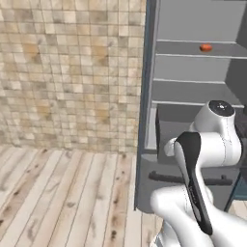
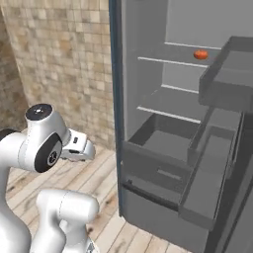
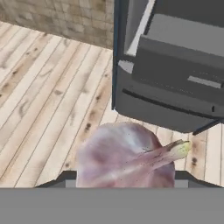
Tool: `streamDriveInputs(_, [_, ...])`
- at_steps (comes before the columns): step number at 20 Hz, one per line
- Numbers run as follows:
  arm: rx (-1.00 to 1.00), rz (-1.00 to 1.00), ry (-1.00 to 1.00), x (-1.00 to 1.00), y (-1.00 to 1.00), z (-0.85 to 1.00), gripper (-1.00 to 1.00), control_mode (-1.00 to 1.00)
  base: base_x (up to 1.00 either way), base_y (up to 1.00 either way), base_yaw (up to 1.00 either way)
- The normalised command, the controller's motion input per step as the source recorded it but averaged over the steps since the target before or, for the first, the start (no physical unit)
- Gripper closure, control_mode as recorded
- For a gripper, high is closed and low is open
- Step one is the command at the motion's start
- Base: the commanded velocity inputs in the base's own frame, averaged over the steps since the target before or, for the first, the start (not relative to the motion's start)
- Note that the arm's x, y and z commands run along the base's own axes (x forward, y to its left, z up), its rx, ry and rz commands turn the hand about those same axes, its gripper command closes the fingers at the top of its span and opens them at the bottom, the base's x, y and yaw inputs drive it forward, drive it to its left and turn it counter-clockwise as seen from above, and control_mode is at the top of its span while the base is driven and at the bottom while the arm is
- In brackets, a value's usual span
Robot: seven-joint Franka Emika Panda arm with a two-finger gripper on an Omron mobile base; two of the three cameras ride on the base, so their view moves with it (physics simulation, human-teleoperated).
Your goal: Place the broccoli and garlic inside the fridge drawer. Close the drawer after placing the vegetables.
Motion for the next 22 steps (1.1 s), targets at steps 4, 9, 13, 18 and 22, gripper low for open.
streamDriveInputs(4, [0.0, 0.0, 0.0, 0.0, 0.0, 0.0, 1.0, 1.0, 0.73, 0.03, -0.66])
streamDriveInputs(9, [0.0, 0.0, 0.0, 0.0, 0.0, 0.0, 1.0, 1.0, 0.72, 0.52, -0.6])
streamDriveInputs(13, [0.0, 0.0, 0.0, 0.0, 0.0, 0.0, 1.0, 1.0, 0.55, 0.37, -0.46])
streamDriveInputs(18, [0.0, 0.0, 0.0, 0.0, 0.0, 0.0, 1.0, 1.0, 0.56, 0.01, -0.25])
streamDriveInputs(22, [0.0, -0.06, 0.16, 0.99, -0.01, -0.31, 1.0, -1.0, 0.0, 0.0, 0.0])
